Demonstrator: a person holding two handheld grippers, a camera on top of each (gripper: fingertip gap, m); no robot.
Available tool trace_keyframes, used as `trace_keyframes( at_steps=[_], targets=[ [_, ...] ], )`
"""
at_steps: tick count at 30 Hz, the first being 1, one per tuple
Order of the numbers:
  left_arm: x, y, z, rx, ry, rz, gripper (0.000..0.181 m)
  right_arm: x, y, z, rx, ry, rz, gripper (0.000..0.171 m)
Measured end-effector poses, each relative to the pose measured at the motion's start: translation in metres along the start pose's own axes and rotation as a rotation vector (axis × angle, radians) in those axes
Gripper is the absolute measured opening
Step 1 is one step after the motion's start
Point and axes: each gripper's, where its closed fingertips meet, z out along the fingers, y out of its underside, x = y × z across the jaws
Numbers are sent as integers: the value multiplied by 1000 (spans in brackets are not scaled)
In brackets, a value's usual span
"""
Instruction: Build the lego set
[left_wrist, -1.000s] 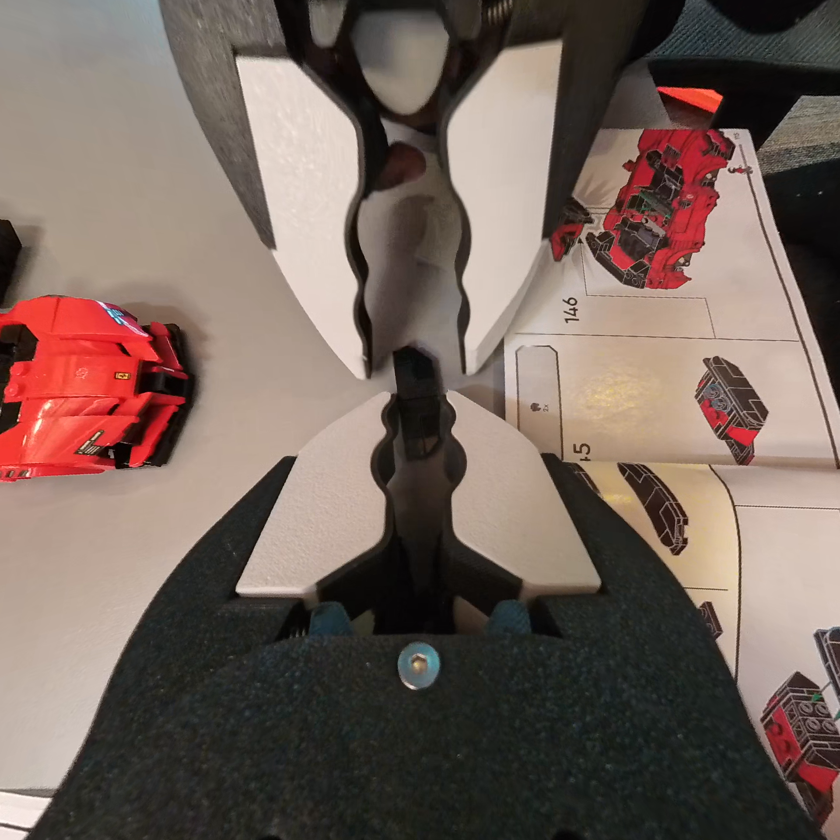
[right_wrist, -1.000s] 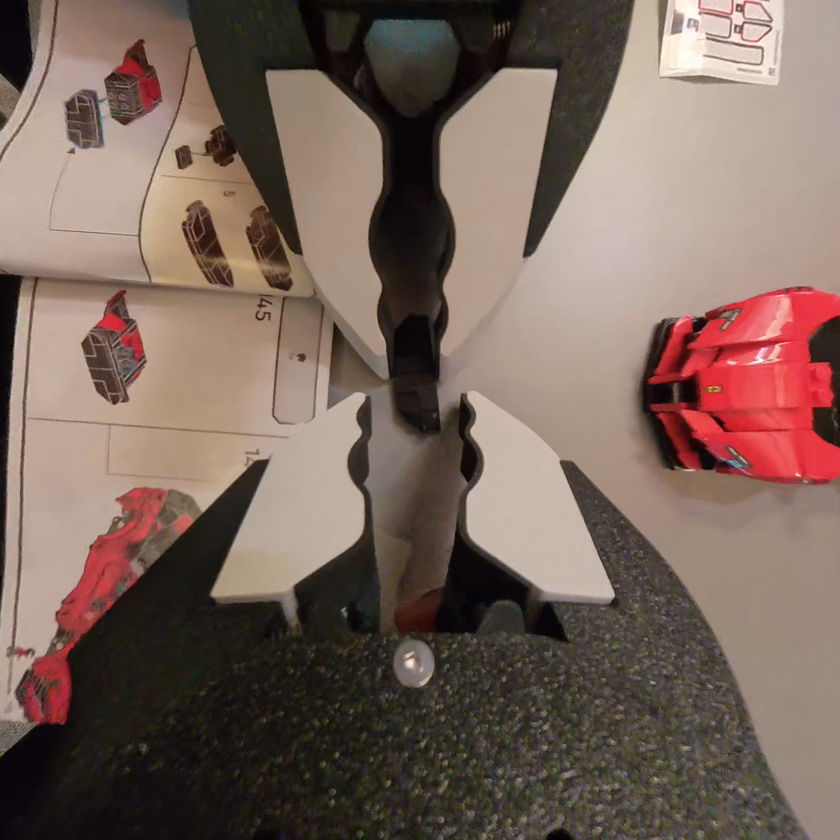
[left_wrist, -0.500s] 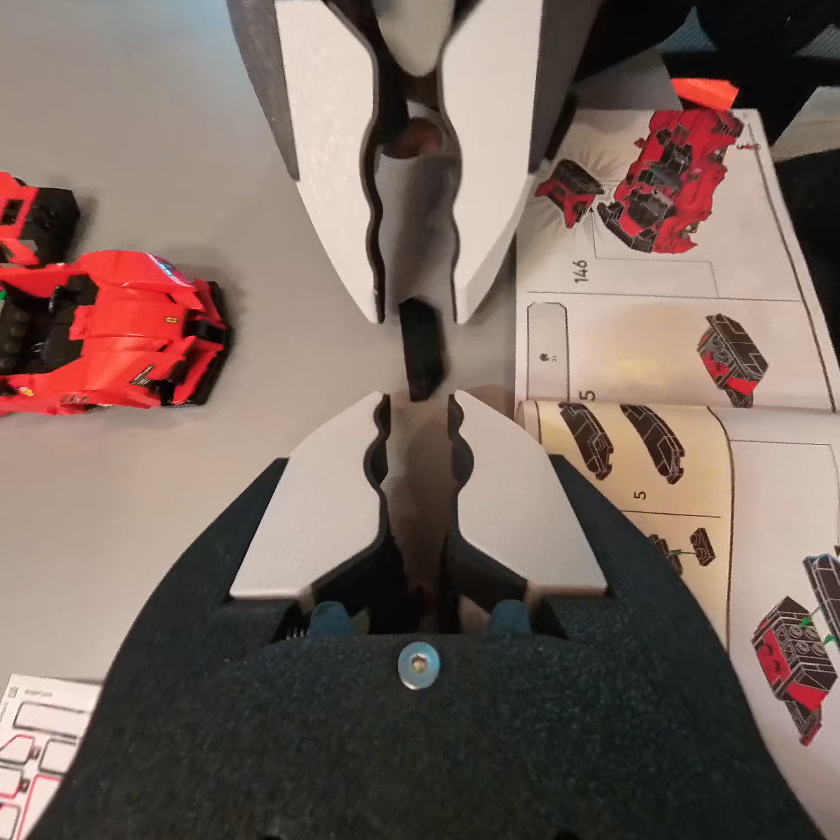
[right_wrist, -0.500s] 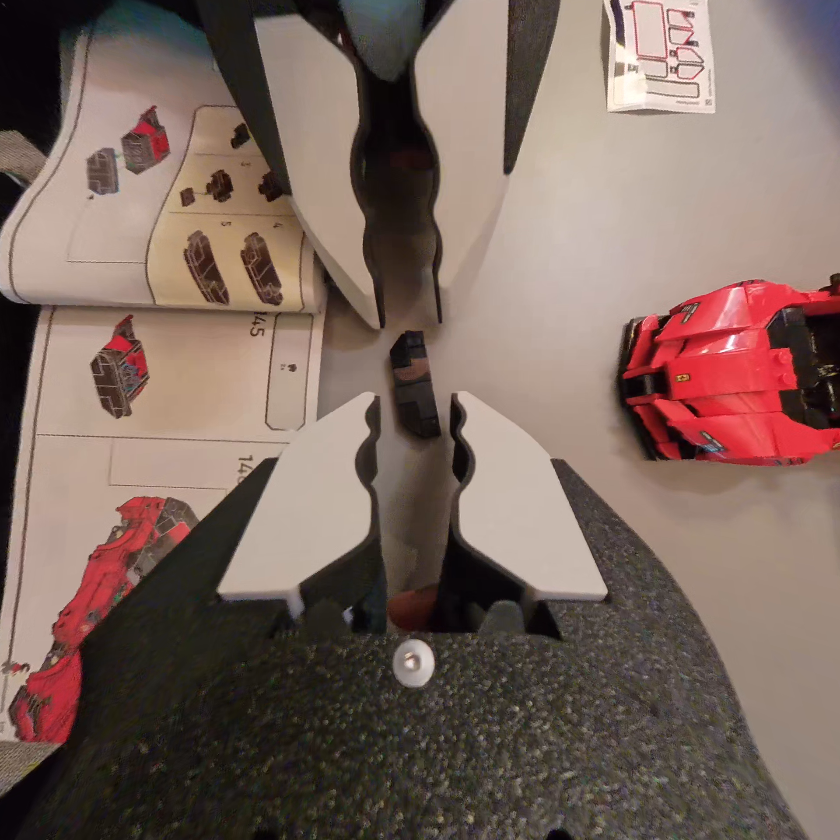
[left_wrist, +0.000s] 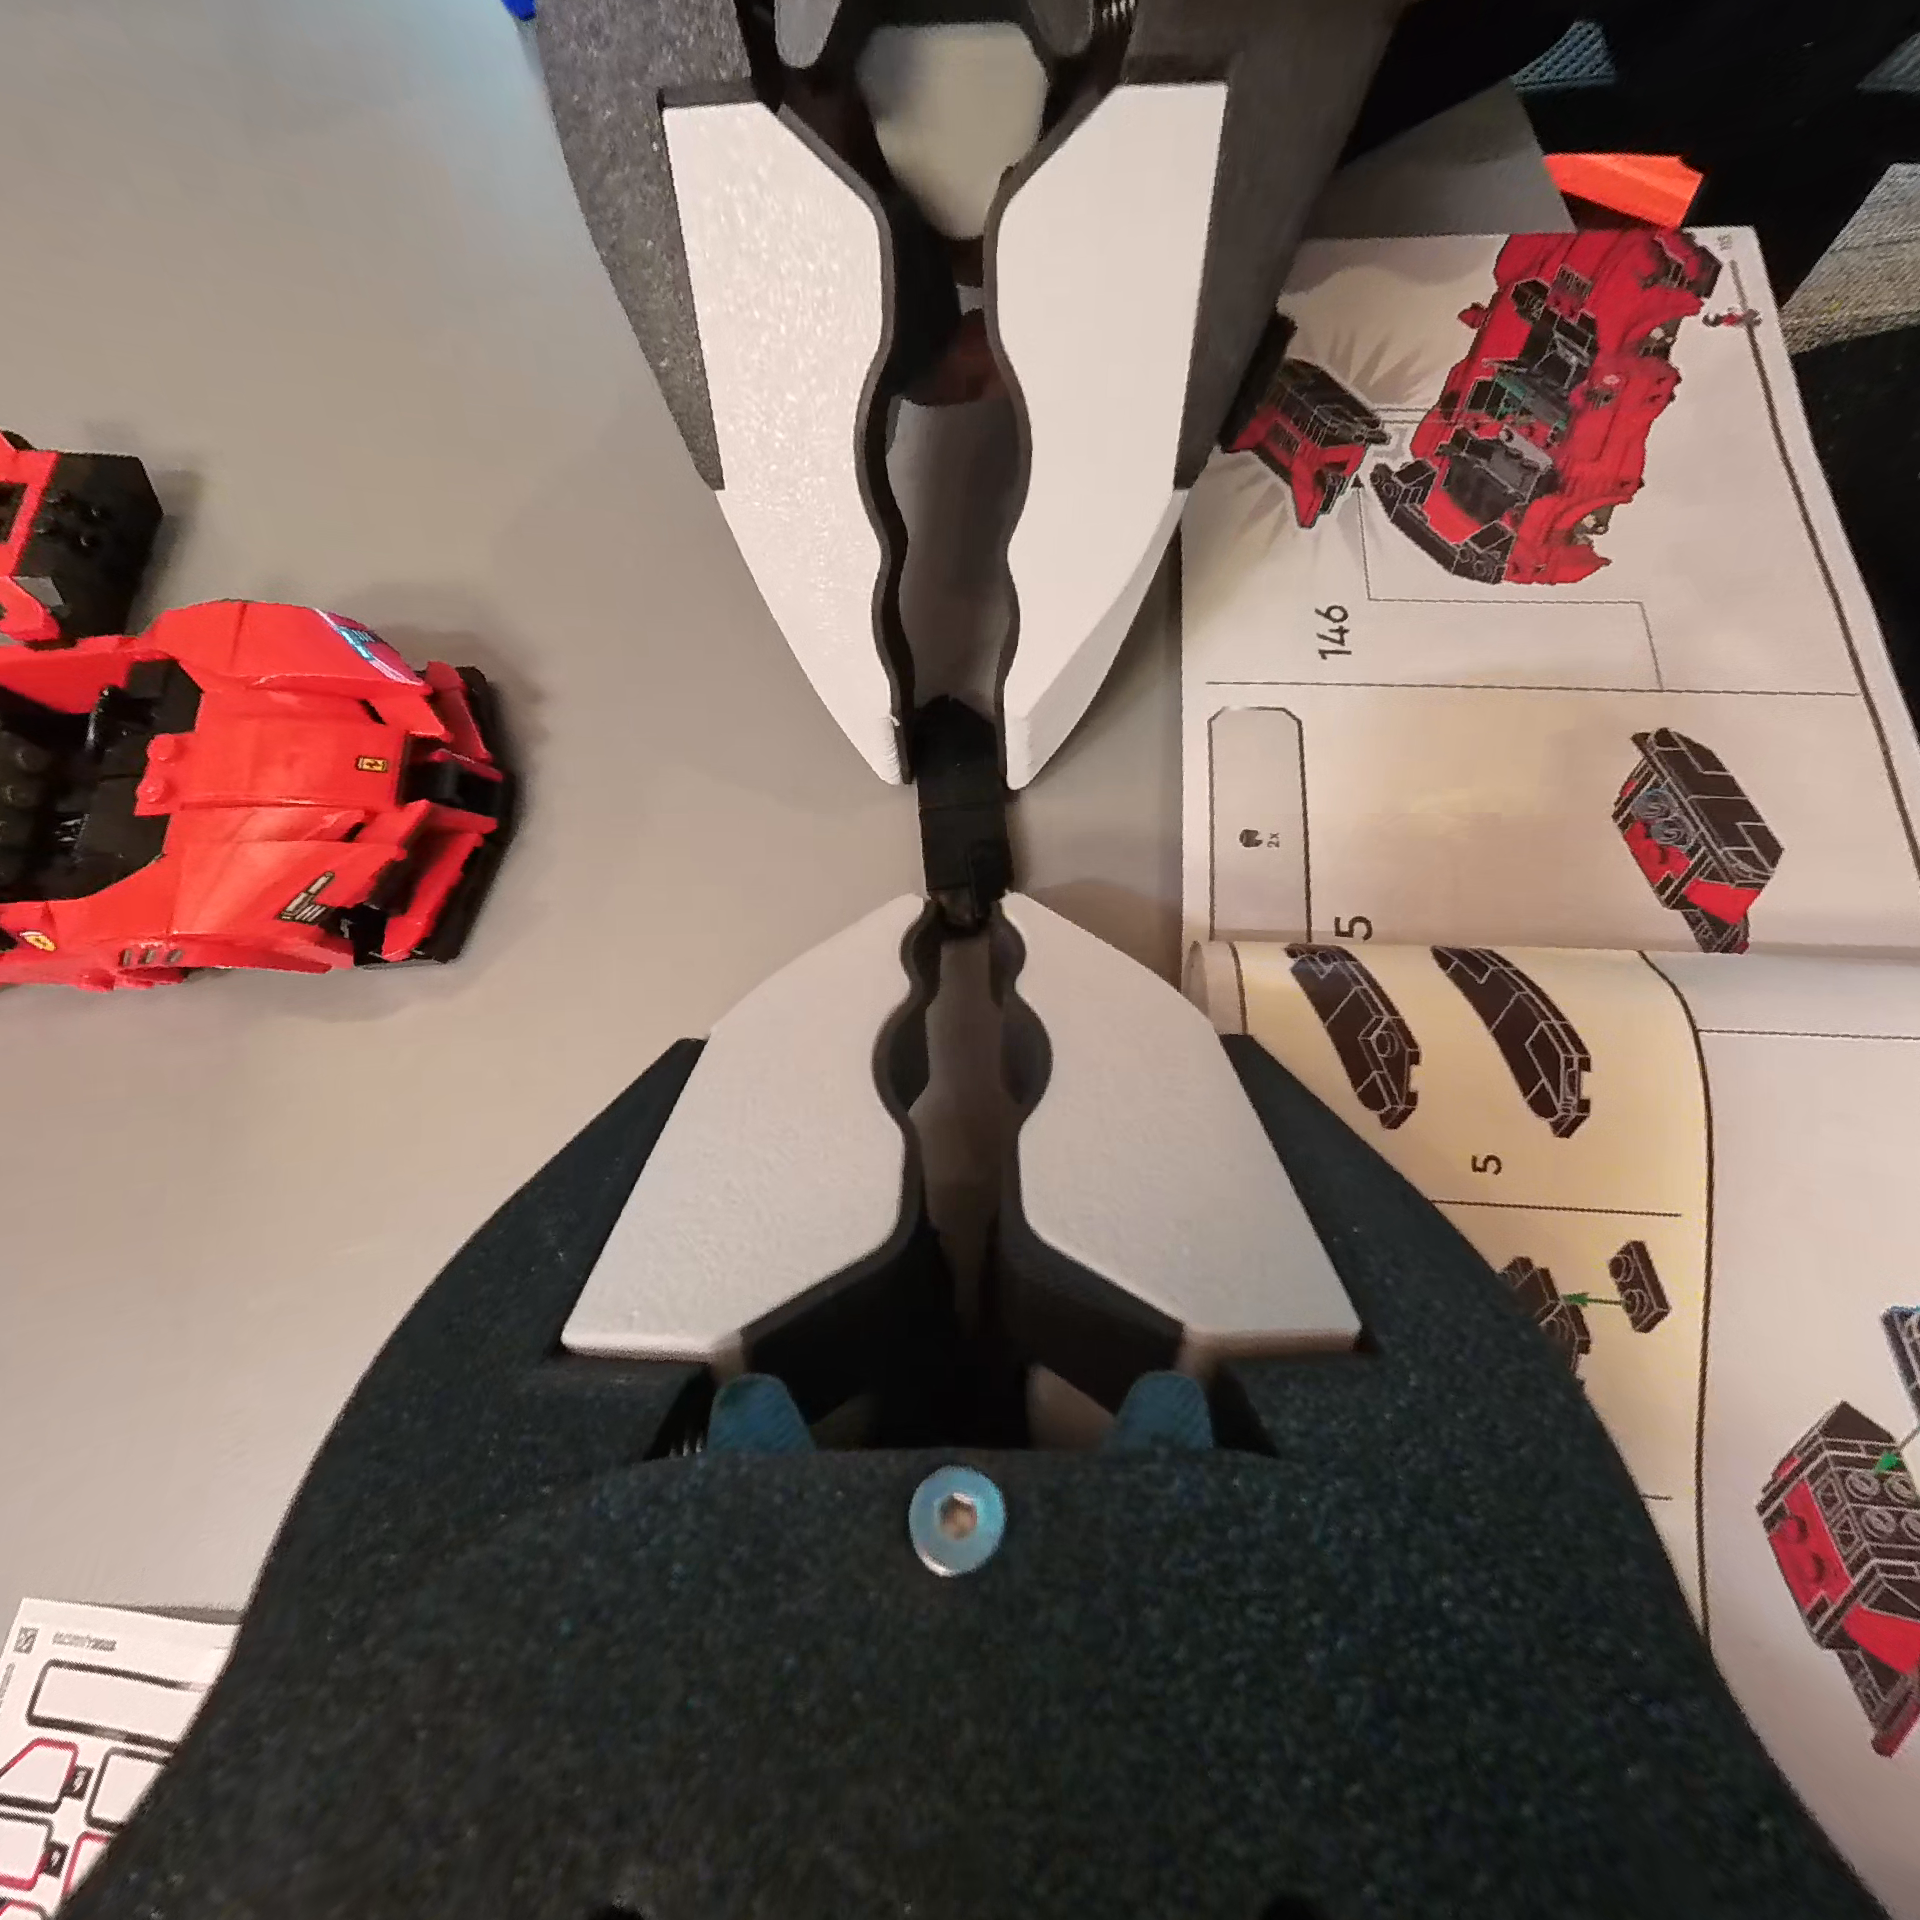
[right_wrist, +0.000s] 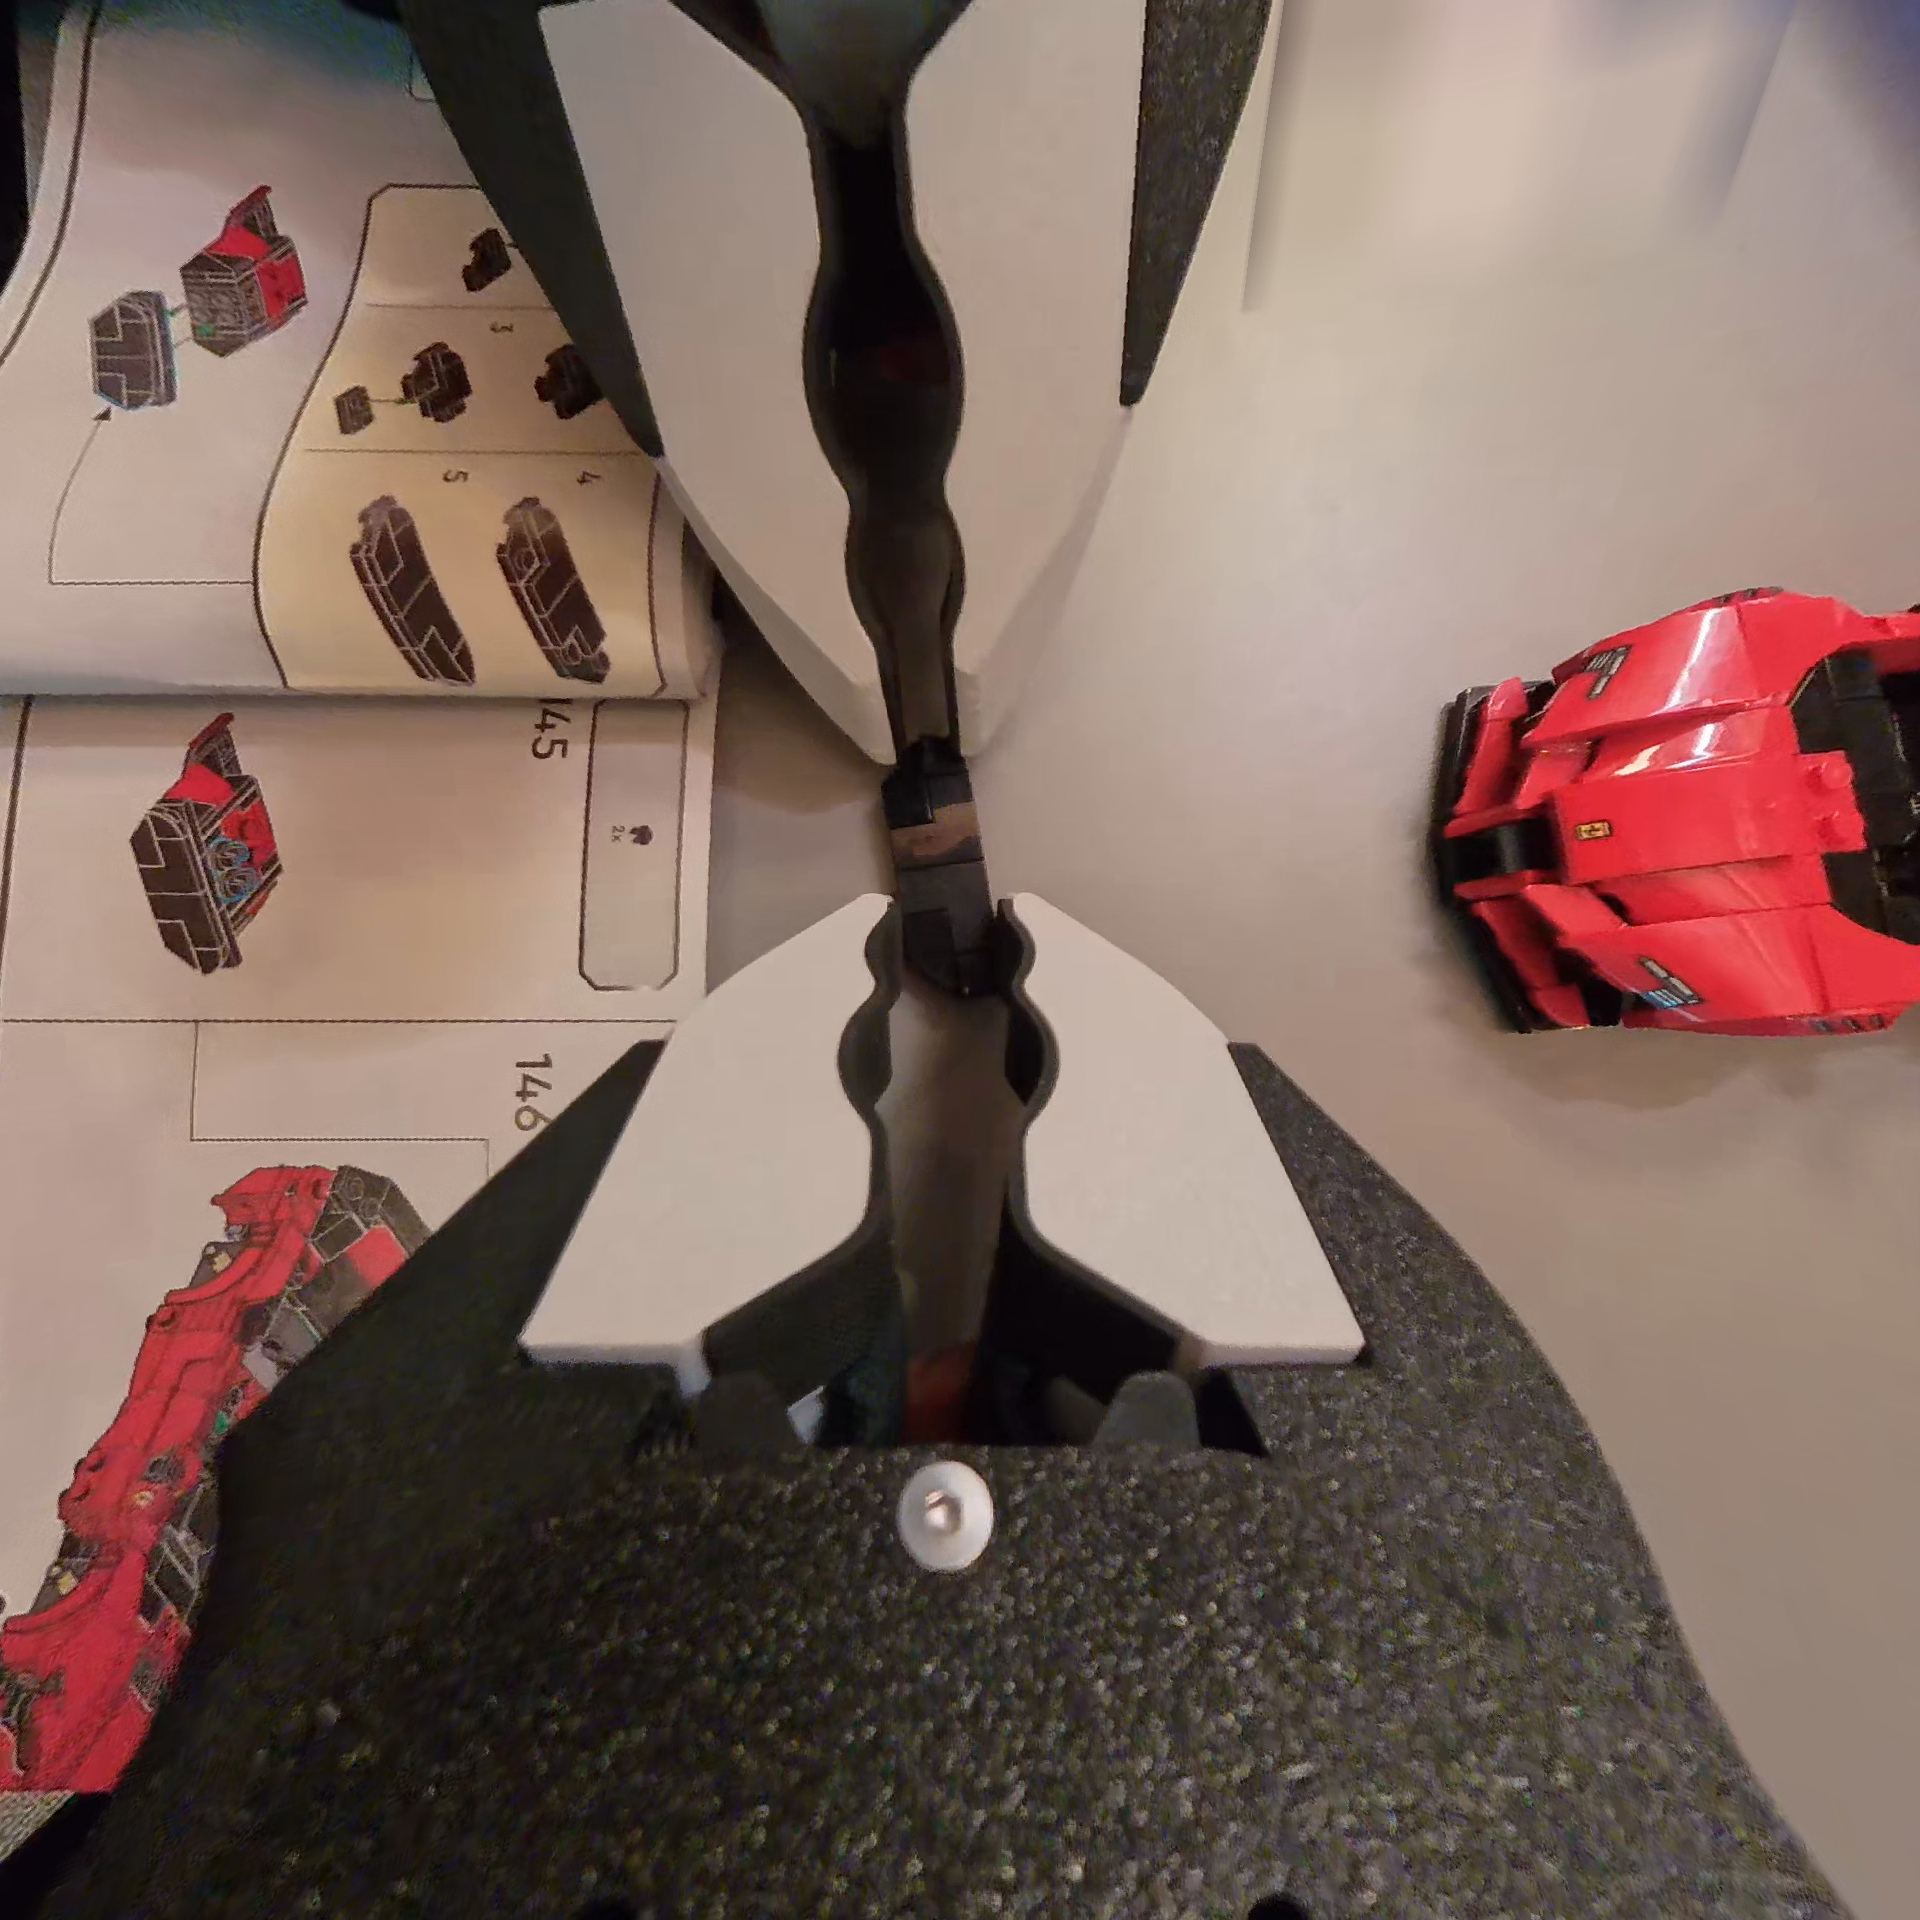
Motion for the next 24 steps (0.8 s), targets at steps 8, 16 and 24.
trace_keyframes(
  at_steps=[8,16,24],
  targets=[
    [-1,0,1,-6,-1,-15,7,0,0,0,-2,21,19,17],
    [-1,0,1,-3,1,9,7,0,0,0,-2,15,15,17],
    [-1,0,1,-1,20,-11,9,0,0,0,-3,16,12,17]
  ],
)
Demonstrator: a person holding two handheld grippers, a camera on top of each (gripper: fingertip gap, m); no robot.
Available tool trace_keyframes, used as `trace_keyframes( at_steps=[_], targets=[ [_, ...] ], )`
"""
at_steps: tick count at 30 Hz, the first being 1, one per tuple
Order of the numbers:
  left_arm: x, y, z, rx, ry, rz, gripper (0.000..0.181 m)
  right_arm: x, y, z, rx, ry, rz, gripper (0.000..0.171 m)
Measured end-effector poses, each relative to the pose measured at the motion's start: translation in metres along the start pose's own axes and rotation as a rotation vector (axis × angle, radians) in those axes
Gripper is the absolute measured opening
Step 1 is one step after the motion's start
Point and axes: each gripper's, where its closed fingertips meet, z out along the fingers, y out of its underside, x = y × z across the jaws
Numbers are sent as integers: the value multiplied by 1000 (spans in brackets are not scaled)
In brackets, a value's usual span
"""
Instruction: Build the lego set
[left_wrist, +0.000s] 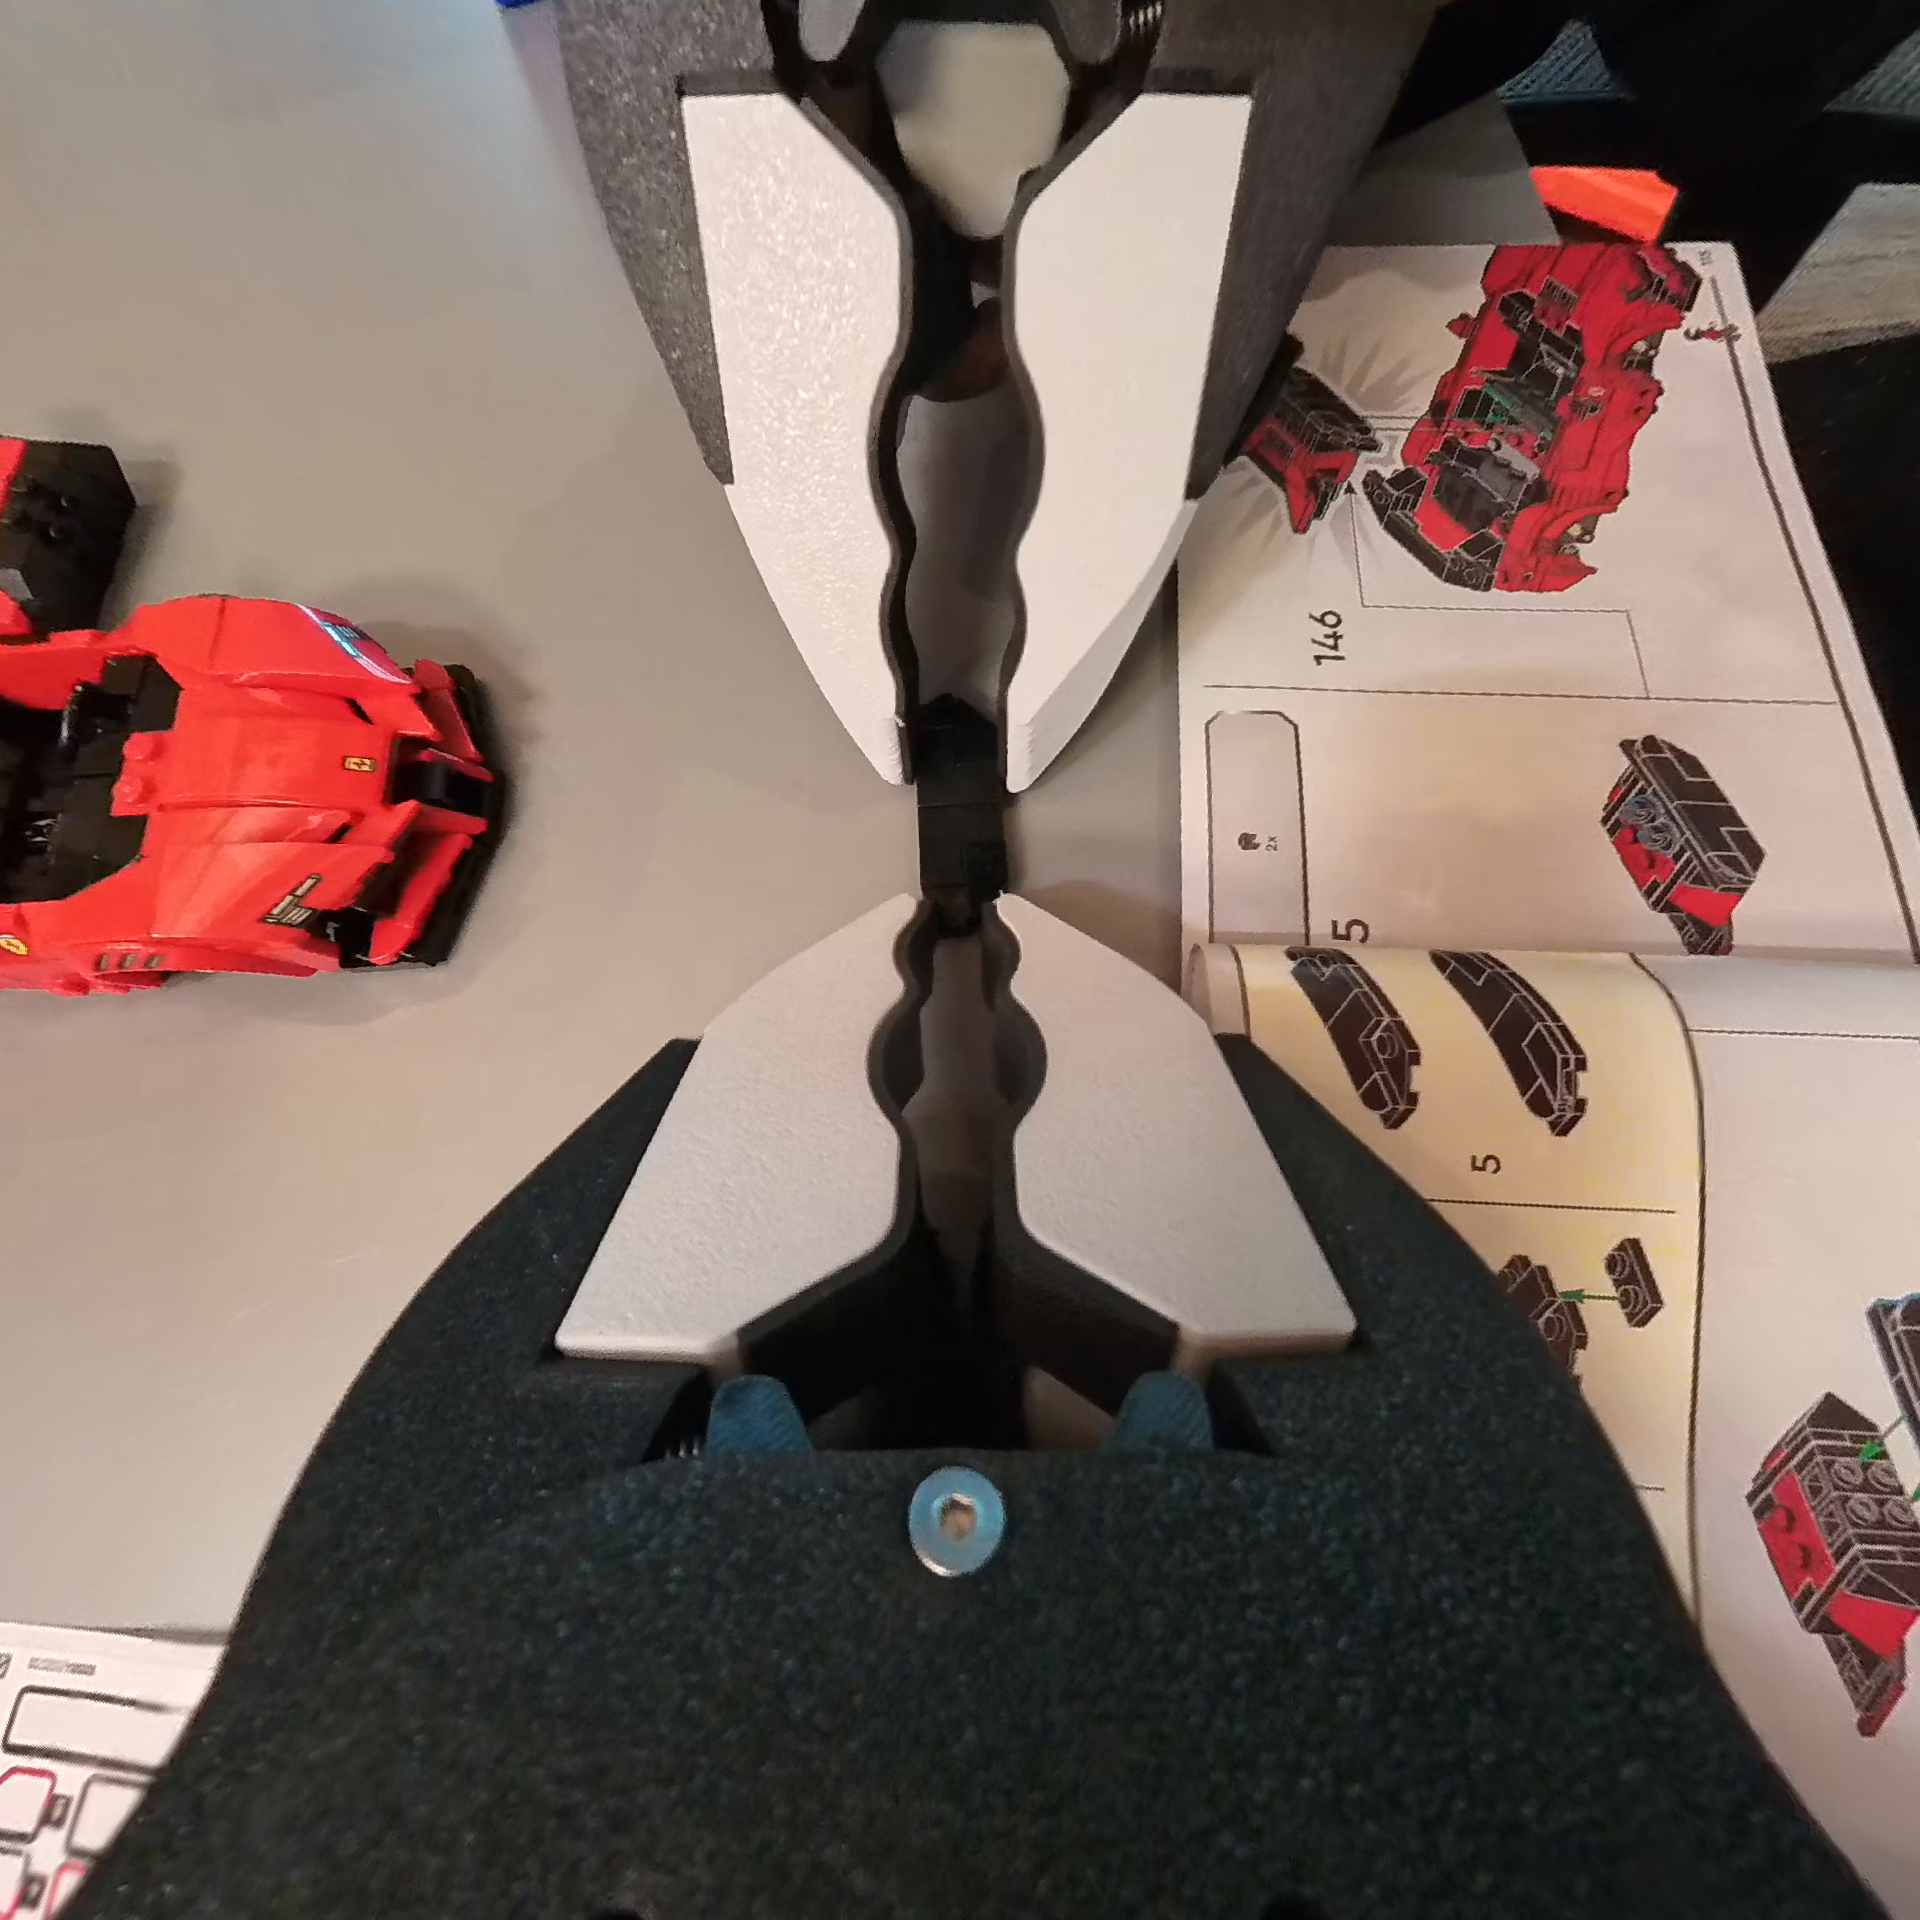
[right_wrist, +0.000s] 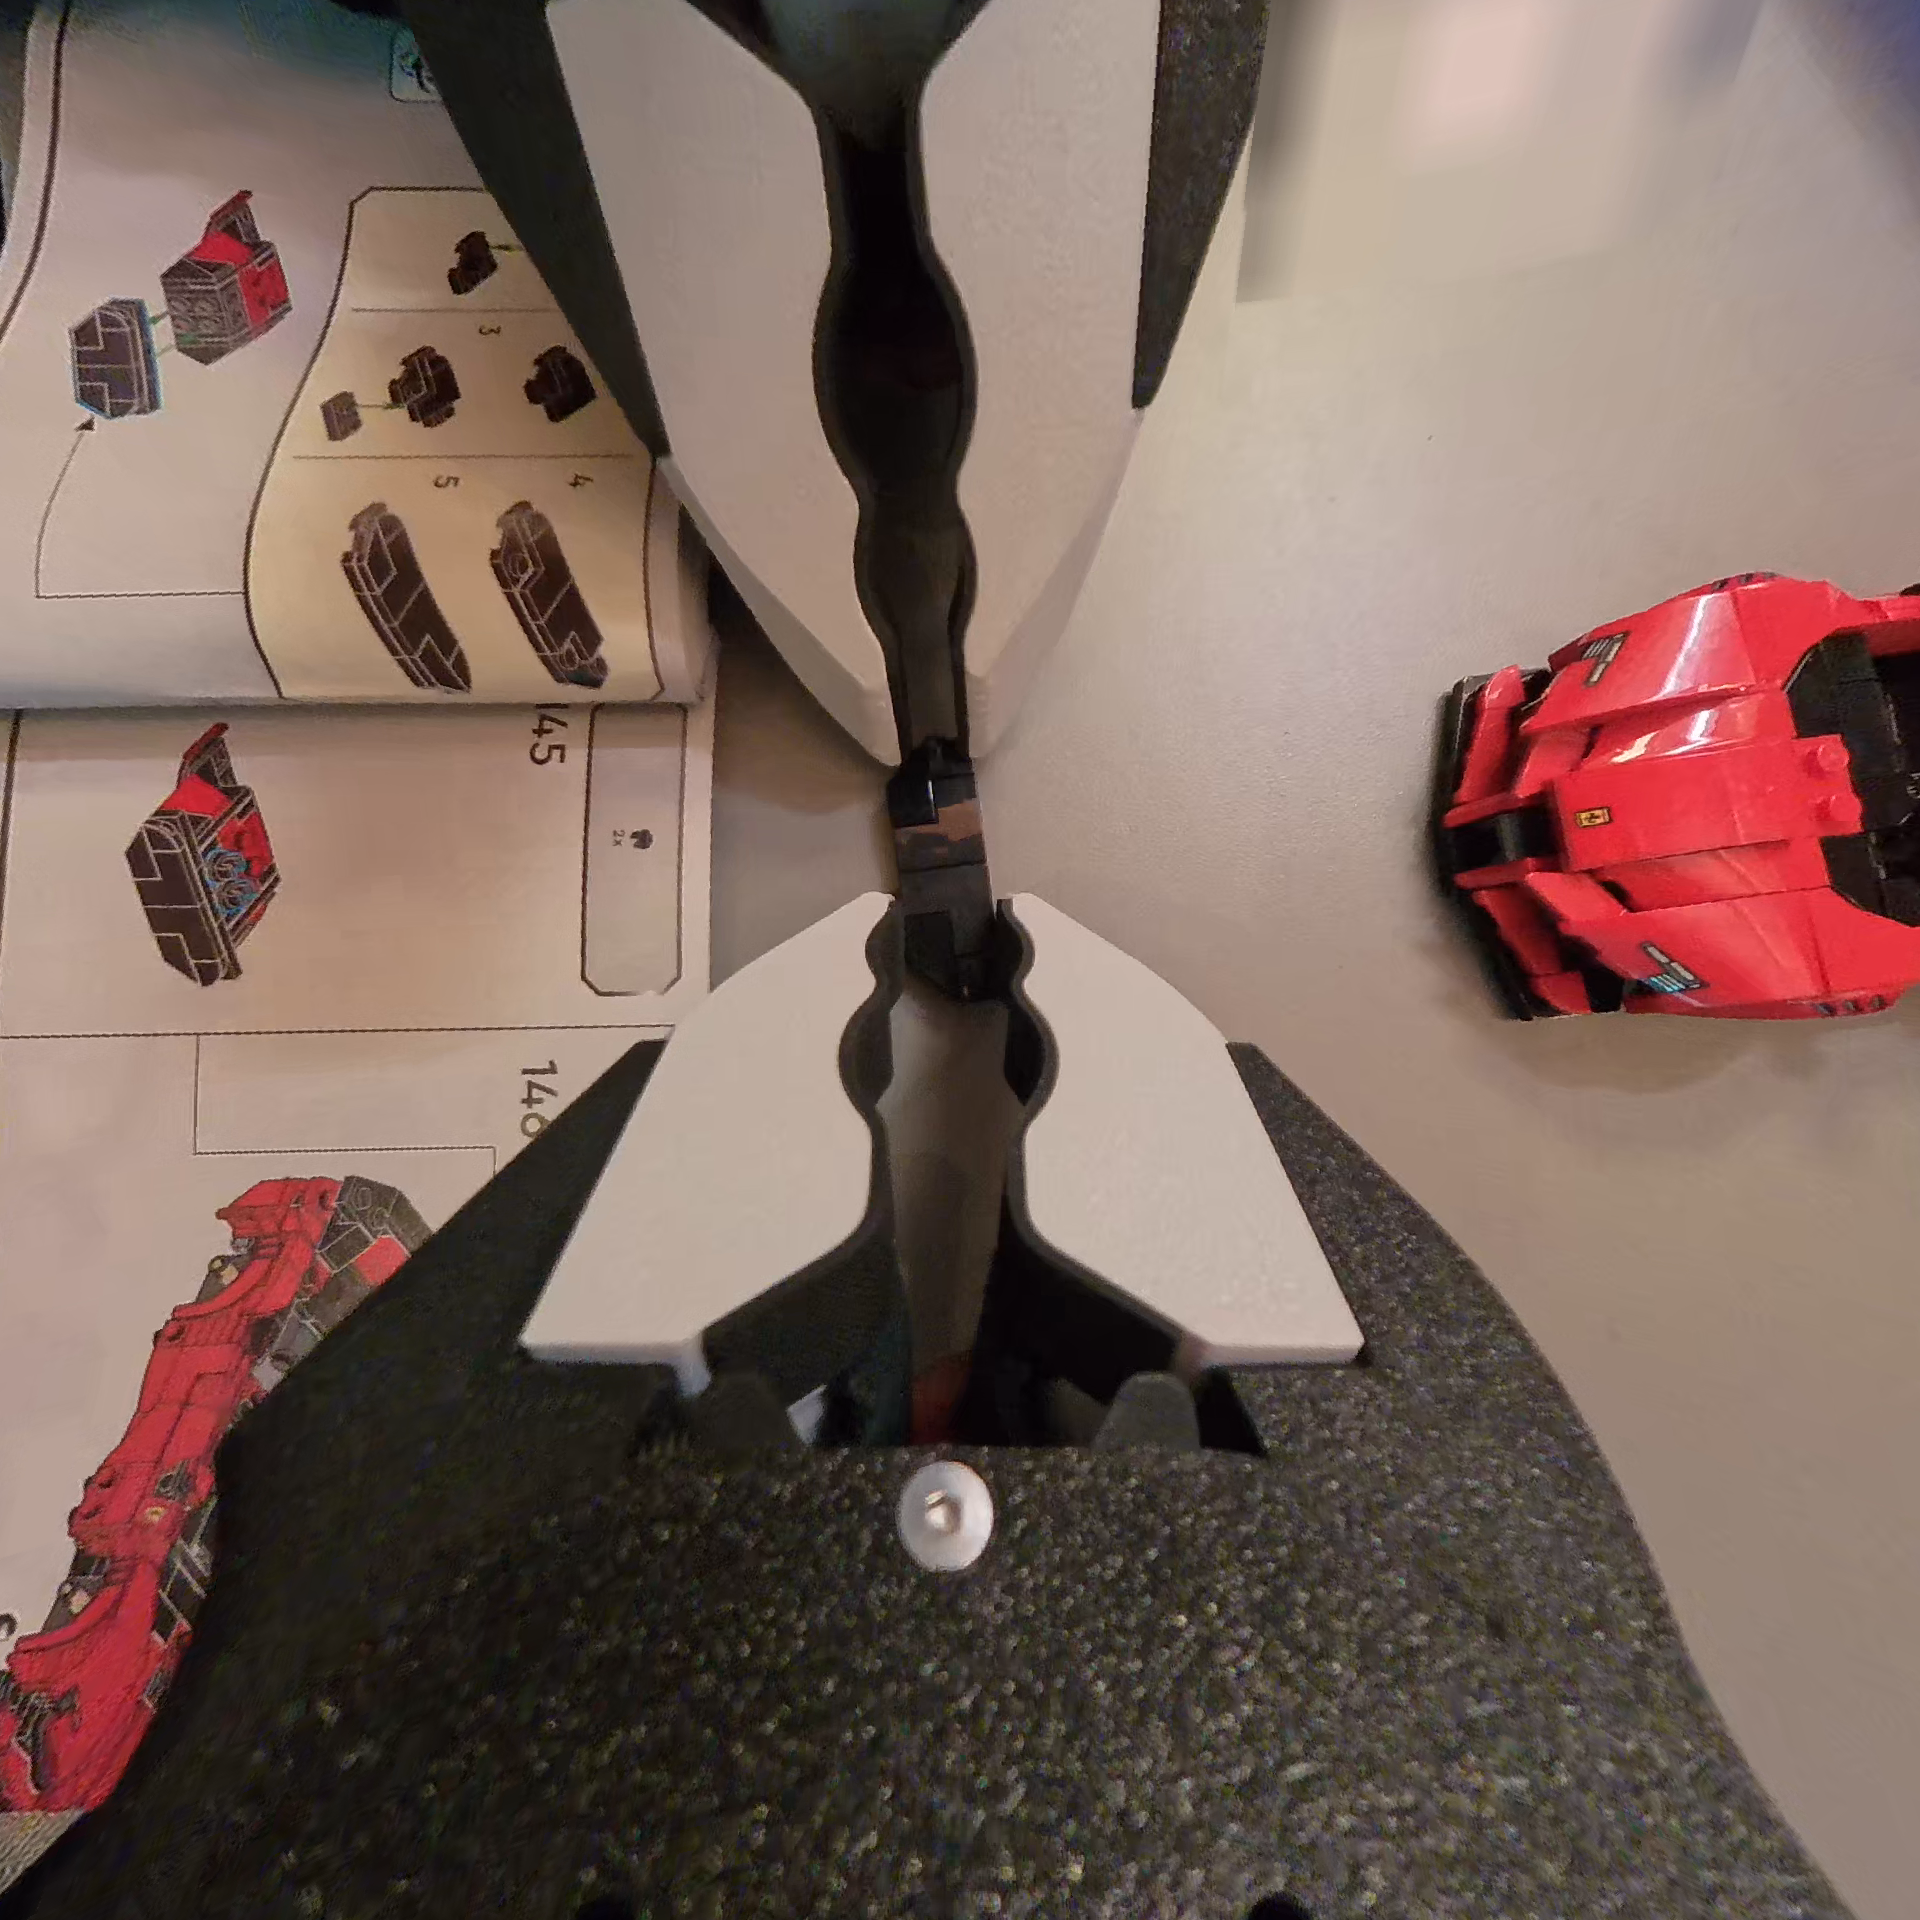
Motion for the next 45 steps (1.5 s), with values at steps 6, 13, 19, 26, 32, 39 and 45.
trace_keyframes(
  at_steps=[6,13,19,26,32,39,45],
  targets=[
    [-18,3,-15,-40,-132,-33,40,0,0,0,33,10,1,17],
    [32,-28,-43,48,-109,30,6,-1,-4,2,93,-3,-2,17],
    [54,1,-19,-56,1,-46,1,0,-5,2,102,16,-18,20],
    [55,7,-19,12,-19,-16,0,-7,-10,-4,152,-47,30,37],
    [55,9,-21,17,-24,16,0,-7,-20,-17,260,-114,111,34],
    [51,6,-25,49,-24,-33,3,-7,-26,-29,341,-168,154,35],
    [14,-11,-65,300,-208,-200,11,6,-34,-41,477,-208,282,9]
  ],
)
